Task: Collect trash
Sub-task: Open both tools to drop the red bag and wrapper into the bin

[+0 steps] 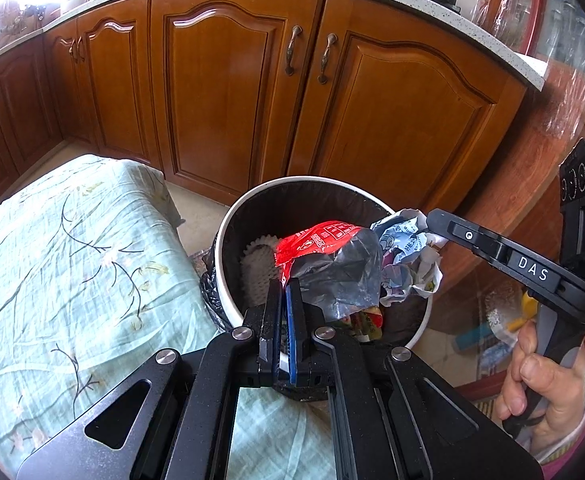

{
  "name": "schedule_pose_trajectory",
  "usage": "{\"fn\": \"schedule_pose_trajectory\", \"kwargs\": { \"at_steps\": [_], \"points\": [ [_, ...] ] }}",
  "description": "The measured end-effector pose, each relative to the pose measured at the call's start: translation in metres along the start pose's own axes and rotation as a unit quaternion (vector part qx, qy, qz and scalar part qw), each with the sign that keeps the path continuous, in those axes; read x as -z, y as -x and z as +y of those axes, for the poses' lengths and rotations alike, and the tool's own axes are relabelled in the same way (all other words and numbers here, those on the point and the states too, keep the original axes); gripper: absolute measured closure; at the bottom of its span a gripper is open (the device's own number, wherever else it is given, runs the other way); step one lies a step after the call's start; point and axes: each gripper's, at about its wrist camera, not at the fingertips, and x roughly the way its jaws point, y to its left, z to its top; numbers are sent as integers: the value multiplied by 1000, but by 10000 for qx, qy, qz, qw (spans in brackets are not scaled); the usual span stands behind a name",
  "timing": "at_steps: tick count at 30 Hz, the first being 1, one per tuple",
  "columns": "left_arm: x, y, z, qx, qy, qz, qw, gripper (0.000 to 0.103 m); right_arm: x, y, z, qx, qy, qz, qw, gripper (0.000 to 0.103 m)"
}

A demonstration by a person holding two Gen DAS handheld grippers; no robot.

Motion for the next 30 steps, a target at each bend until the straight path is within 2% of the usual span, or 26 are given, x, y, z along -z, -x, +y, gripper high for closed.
{"fn": "schedule_pose_trajectory", "kwargs": {
  "at_steps": [18, 21, 22, 23, 24, 25, 26, 27, 29, 30],
  "points": [
    [-2, -20, -5, -108, -106, 152, 9998, 101, -2, -16, -6, 101, -3, 162, 9998, 94],
    [-3, -20, -5, -88, -110, 135, 9998, 99, -4, -20, -7, 53, -6, 238, 9997, 89],
    [-3, -19, -6, -79, -106, 145, 9998, 98, -5, -20, -7, 45, -30, 228, 9997, 87],
    [-3, -18, -5, -67, -96, 145, 9998, 91, -4, -20, -8, 61, -52, 226, 9997, 83],
    [-3, -16, -4, -58, -83, 127, 9999, 80, -4, -19, -8, 48, -78, 222, 9997, 70],
    [-2, -13, -3, -56, -66, 82, 9999, 74, -4, -17, -9, 51, -108, 195, 9997, 59],
    [-2, -10, -3, -62, -54, 34, 10000, 63, -3, -15, -9, 39, -136, 155, 9998, 55],
    [-1, -6, -1, -70, -44, -23, 10000, 58, -2, -12, -8, 18, -156, 110, 9998, 51],
    [1, 2, 0, -85, -31, -114, 9999, 55, 0, -5, -6, -3, -184, 24, 9998, 44],
    [2, 6, 2, -104, -4, -138, 9999, 50, 2, -2, -5, -18, -204, -12, 9998, 34]
  ]
}}
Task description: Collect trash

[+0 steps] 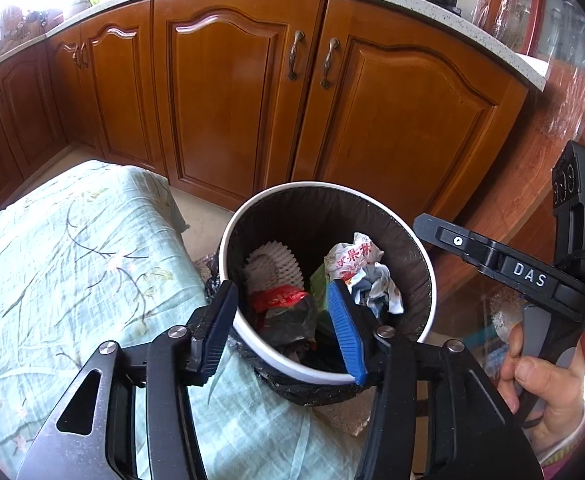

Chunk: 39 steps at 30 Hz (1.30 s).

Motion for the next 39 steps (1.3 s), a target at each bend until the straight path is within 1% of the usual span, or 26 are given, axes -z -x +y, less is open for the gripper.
{"fn": "schedule_pose_trajectory", "kwargs": {
  "at_steps": [1, 2, 3, 4, 8, 13, 17, 19, 25, 29, 31, 32, 33, 35, 37, 39],
  "points": [
    [1, 5, 2, 10, 42, -34, 10000, 49, 2, 4, 1, -25, -25, -50, 10000, 25],
    [3, 10, 4, 29, 88, -70, 9999, 47, 4, 8, 3, -51, -46, -102, 9999, 20],
    [5, 15, 7, 29, 143, -101, 9998, 43, 7, 12, 5, -72, -66, -149, 9998, 13],
    [8, 21, 10, 14, 208, -147, 9997, 41, 9, 16, 7, -92, -90, -195, 9997, 9],
    [22, 48, 25, 13, 506, -391, 9980, 31, 23, 32, 17, -162, -193, -368, 9990, 4],
    [45, 83, 43, -28, 841, -690, 9941, 29, 46, 52, 34, -240, -227, -540, 9980, 2],
    [66, 109, 52, -153, 919, -916, 9914, 28, 68, 65, 51, -306, -225, -619, 9974, 1],
    [77, 120, 54, -197, 923, -1022, 9903, 27, 79, 71, 59, -287, -188, -668, 9972, 1],
    [106, 148, 57, -358, 840, -1307, 9872, 23, 109, 102, 84, -73, 73, -1033, 9946, 0],
    [117, 165, 55, -473, 659, -1484, 9856, 23, 111, 126, 103, 128, 382, -1394, 9894, 0],
    [120, 180, 53, -537, 576, -1681, 9826, 20, 111, 143, 115, 262, 581, -1699, 9834, 0],
    [123, 188, 53, -572, 539, -1804, 9805, 15, 113, 151, 122, 316, 681, -1884, 9792, 0],
    [126, 195, 51, -626, 506, -1937, 9778, 7, 117, 158, 128, 365, 794, -2074, 9744, 0],
    [133, 209, 48, -789, 422, -2217, 9710, 0, 125, 165, 137, 439, 1003, -2276, 9676, 0],
    [141, 217, 45, -970, 282, -2419, 9650, 0, 133, 164, 143, 468, 1147, -2312, 9650, 0],
    [148, 219, 42, -1148, 171, -2495, 9614, 0, 143, 159, 145, 499, 1195, -2294, 9647, 0]
  ]
}}
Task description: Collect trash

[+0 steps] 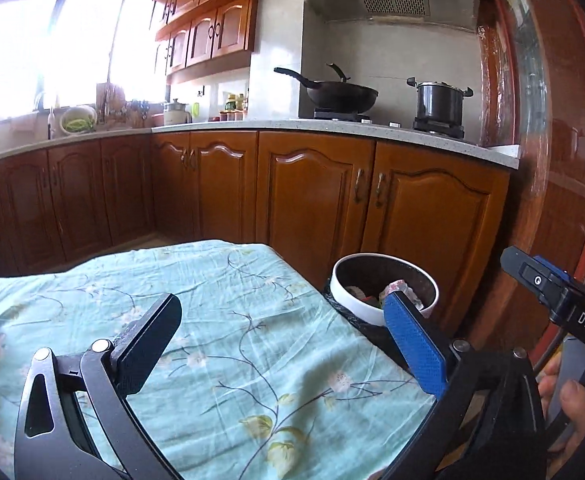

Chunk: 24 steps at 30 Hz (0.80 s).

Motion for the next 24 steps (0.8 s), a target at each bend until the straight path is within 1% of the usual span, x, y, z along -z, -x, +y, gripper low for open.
{"fn": "schedule_pose_trajectory", "kwargs": {
  "at_steps": [2, 6, 13, 17, 24],
  "points": [
    [7, 3, 0, -91, -71, -21, 9999, 0, 10, -4, 1, -10, -24, 104, 9999, 0],
    [20, 3, 4, -129, -11, 83, 9999, 0, 25, -9, 1, -3, -47, 271, 9996, 0],
    [35, 8, 12, -380, 29, 76, 9992, 0, 41, -7, 5, 20, -12, 269, 9996, 0],
    [42, 11, 12, -458, 10, 70, 9989, 0, 44, -7, 6, 2, 5, 329, 9995, 0],
    [50, 14, 10, -579, -61, 119, 9982, 0, 46, -3, 8, -22, 2, 312, 9995, 0]
  ]
}}
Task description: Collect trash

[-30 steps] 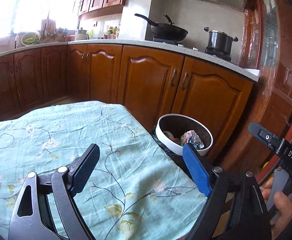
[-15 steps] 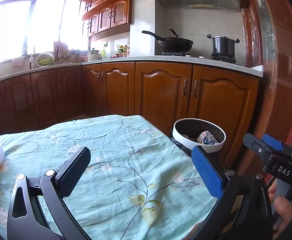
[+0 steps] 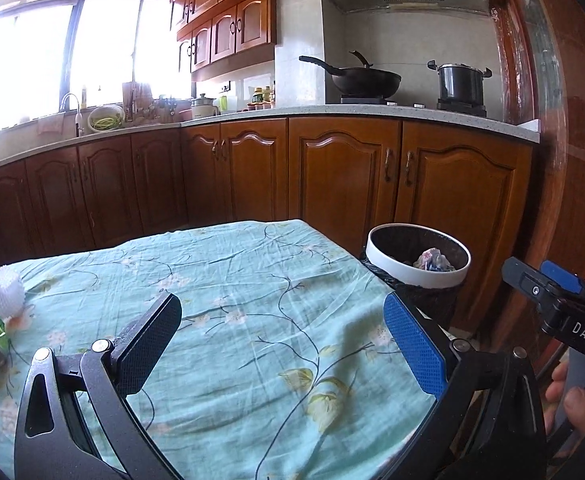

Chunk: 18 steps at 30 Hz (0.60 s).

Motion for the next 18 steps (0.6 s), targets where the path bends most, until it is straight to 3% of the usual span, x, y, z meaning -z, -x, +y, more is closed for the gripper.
{"fn": "schedule_pose_trajectory", "kwargs": {
  "at_steps": [18],
  "points": [
    [1, 3, 1, -184, -13, 4, 9998, 0, 1, 4, 2, -74, 0, -63, 10000, 0]
  ]
}}
